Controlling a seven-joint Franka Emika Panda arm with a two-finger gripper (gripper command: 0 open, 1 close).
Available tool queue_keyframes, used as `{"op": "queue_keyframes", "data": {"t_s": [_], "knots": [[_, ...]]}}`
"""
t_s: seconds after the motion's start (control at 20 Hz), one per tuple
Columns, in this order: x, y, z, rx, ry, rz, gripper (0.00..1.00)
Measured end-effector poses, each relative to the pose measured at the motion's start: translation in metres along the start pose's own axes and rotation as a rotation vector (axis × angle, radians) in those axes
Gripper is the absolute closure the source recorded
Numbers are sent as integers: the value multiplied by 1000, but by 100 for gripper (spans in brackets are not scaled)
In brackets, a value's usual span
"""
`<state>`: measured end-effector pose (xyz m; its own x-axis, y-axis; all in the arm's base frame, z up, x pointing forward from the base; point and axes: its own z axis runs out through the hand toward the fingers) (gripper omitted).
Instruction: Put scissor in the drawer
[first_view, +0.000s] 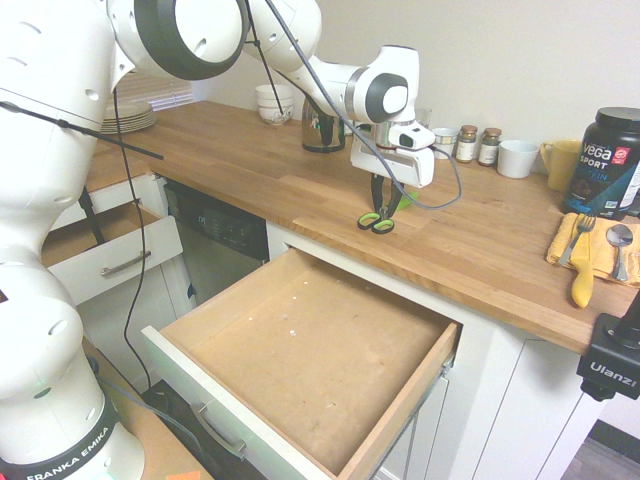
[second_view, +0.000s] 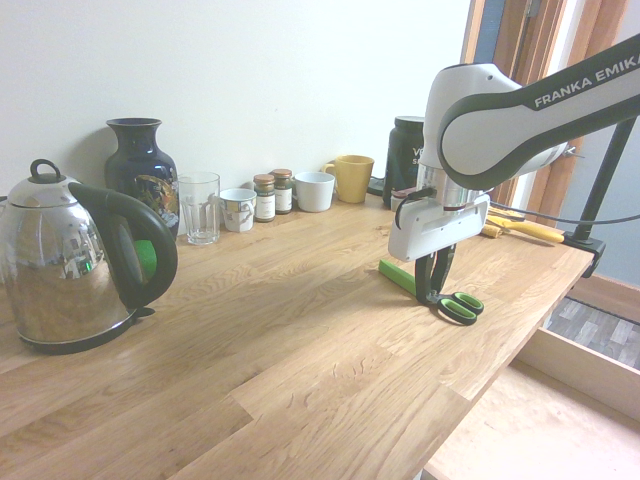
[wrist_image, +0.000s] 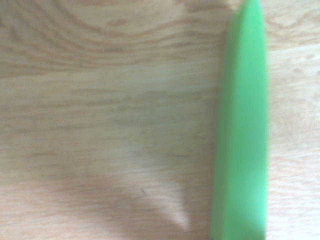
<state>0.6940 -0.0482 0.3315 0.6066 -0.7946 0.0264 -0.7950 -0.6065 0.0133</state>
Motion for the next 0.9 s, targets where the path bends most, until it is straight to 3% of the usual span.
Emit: {"op": "queue_keyframes", "data": {"t_s": [0.4,0.9], "knots": [[1,1,-4,6,5,1,100],[3,6,-48,51,45,6,100]]}}
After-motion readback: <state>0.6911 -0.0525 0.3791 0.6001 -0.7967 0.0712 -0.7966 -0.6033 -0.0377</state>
